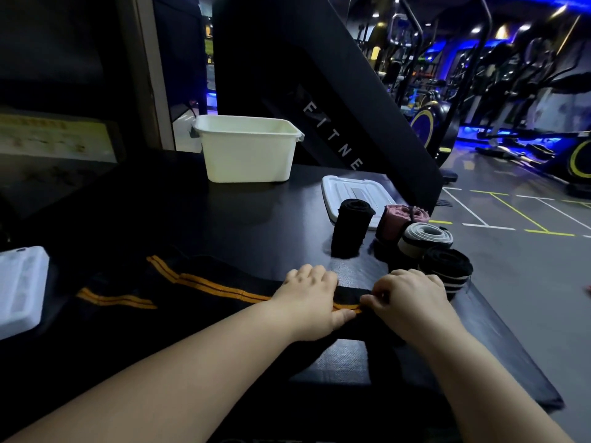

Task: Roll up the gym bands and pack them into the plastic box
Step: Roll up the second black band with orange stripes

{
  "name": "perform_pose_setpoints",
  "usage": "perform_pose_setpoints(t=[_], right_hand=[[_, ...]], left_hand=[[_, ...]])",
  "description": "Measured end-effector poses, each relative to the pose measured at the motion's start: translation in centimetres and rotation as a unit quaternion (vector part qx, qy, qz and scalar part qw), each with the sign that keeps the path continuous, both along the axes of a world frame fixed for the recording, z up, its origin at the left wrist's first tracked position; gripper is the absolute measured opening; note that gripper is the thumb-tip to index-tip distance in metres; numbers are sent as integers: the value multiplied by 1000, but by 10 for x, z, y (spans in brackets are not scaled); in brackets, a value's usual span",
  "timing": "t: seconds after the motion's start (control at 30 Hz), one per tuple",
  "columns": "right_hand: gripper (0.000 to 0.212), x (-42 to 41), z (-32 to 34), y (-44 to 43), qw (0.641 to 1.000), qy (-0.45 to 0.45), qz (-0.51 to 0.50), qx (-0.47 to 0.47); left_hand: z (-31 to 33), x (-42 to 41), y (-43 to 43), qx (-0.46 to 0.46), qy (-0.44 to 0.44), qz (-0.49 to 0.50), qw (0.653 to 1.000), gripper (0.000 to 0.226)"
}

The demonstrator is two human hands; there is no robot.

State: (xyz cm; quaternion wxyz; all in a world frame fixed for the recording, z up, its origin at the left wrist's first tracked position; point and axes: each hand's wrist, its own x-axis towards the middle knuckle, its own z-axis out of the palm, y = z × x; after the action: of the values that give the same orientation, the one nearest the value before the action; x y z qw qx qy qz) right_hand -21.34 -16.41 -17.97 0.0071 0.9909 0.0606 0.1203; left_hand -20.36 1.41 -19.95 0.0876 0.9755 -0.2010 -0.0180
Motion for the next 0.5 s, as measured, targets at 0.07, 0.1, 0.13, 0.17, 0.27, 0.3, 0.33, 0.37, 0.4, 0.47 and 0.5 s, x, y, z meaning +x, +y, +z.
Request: perform_pose_setpoints(t=[0.07,0.1,0.13,0.17,0.27,0.3,0.33,0.37,0.4,0.47,0.5], right_hand=[[33,8,1,8,1000,19,5,-11],[30,11,-1,11,1000,24,11,-4],[27,13,-4,14,999,28,15,11],[25,13,-7,17,999,35,14,28],[26,9,-18,19,998,48,8,41],[28,8,-22,18,998,46,5,35],[30,7,-23,17,999,40,4,31],[33,7,-25,16,999,39,1,29],[36,7,-25,15,999,42,-2,29],[40,7,-25,15,998,56,-8,34],[42,7,-25,15,997,63,-10,37]], left_hand=[[0,-1,0,3,2,0,1000,65],[0,-1,0,4,3,1,1000,66],[1,-1,0,6,3,2,1000,66],[1,-1,0,8,4,4,1000,66],[1,-1,1,8,7,16,1000,70],[1,-1,1,6,6,24,1000,71],[1,0,3,6,1,32,999,73],[0,0,4,8,-4,39,999,74],[0,0,5,13,-9,44,999,76],[-1,-2,8,26,-16,46,998,78],[-1,-3,9,30,-19,43,998,77]])
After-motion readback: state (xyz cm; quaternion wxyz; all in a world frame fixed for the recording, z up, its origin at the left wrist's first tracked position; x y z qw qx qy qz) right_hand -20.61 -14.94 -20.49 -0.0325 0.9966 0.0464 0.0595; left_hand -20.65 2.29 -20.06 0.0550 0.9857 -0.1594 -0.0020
